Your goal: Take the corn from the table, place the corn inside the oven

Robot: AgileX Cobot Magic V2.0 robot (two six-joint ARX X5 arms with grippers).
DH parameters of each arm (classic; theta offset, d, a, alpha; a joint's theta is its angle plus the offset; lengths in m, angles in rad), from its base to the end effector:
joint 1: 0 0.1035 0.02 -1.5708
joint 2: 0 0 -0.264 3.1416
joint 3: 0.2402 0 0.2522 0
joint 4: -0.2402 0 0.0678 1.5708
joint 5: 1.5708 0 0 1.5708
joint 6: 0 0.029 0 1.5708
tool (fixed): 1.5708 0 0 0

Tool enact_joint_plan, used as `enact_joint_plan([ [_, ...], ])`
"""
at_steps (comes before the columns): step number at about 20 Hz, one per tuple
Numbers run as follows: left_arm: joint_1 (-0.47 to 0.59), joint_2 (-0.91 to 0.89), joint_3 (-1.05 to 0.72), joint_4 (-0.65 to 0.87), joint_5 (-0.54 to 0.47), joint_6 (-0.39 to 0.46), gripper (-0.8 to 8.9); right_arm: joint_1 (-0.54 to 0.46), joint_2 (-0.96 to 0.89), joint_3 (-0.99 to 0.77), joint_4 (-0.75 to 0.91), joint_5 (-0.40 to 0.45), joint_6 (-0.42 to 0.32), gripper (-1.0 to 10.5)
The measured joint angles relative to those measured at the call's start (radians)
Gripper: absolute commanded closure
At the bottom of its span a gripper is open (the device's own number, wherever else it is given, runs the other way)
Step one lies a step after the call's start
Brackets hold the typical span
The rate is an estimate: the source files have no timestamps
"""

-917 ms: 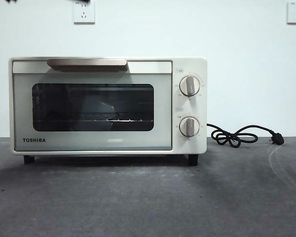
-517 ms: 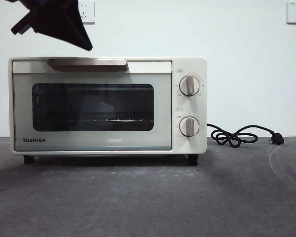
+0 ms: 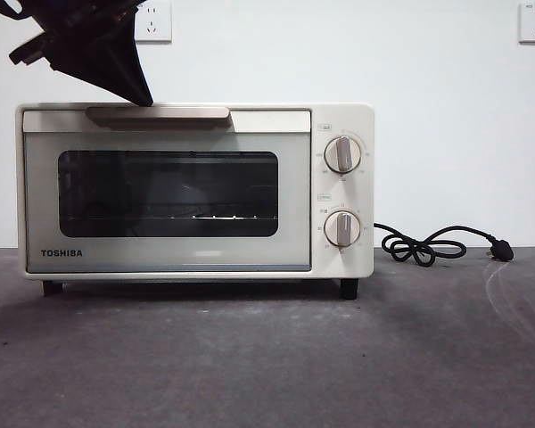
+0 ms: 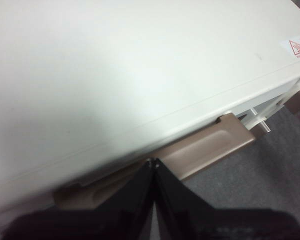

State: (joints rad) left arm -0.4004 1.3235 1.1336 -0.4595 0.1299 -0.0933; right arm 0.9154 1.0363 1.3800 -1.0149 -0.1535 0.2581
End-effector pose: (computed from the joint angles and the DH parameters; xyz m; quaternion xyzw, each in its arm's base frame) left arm 0.2602 -0.1142 0.3138 0.0003 0.3273 -0.2334 0.9156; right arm 0.1010 0.1386 0.4097 -0.0169 0.3651 0.4376 0.8215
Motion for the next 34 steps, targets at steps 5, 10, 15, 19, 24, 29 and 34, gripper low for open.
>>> enact_joint_plan([
  [5, 0.0, 0.004, 0.0, 0.0, 0.0, 0.019, 8.19, 0.0, 0.0, 0.0, -0.01, 0.0, 0.0, 9.6],
  [10, 0.0, 0.032, 0.013, 0.009, 0.003, 0.023, 8.19, 0.0, 0.0, 0.0, -0.01, 0.0, 0.0, 9.6],
  [15, 0.0, 0.056, 0.035, -0.017, 0.013, 0.025, 8.19, 0.0, 0.0, 0.0, -0.018, 0.0, -0.006, 9.6],
  [19, -0.011, 0.059, 0.052, -0.074, 0.013, 0.026, 8.19, 0.0, 0.0, 0.0, -0.018, 0.0, -0.012, 9.6],
  [24, -0.04, 0.045, 0.054, -0.222, 0.031, 0.034, 8.19, 0.0, 0.0, 0.0, -0.017, 0.0, -0.016, 9.6],
  [29, -0.088, 0.052, 0.036, -0.408, 0.068, 0.042, 8.19, 0.0, 0.0, 0.0, -0.017, 0.0, -0.019, 9.6],
  [34, -0.163, 0.104, -0.003, -0.517, 0.037, 0.042, 8.19, 0.0, 0.0, 0.0, -0.017, 0.001, -0.021, 9.6],
])
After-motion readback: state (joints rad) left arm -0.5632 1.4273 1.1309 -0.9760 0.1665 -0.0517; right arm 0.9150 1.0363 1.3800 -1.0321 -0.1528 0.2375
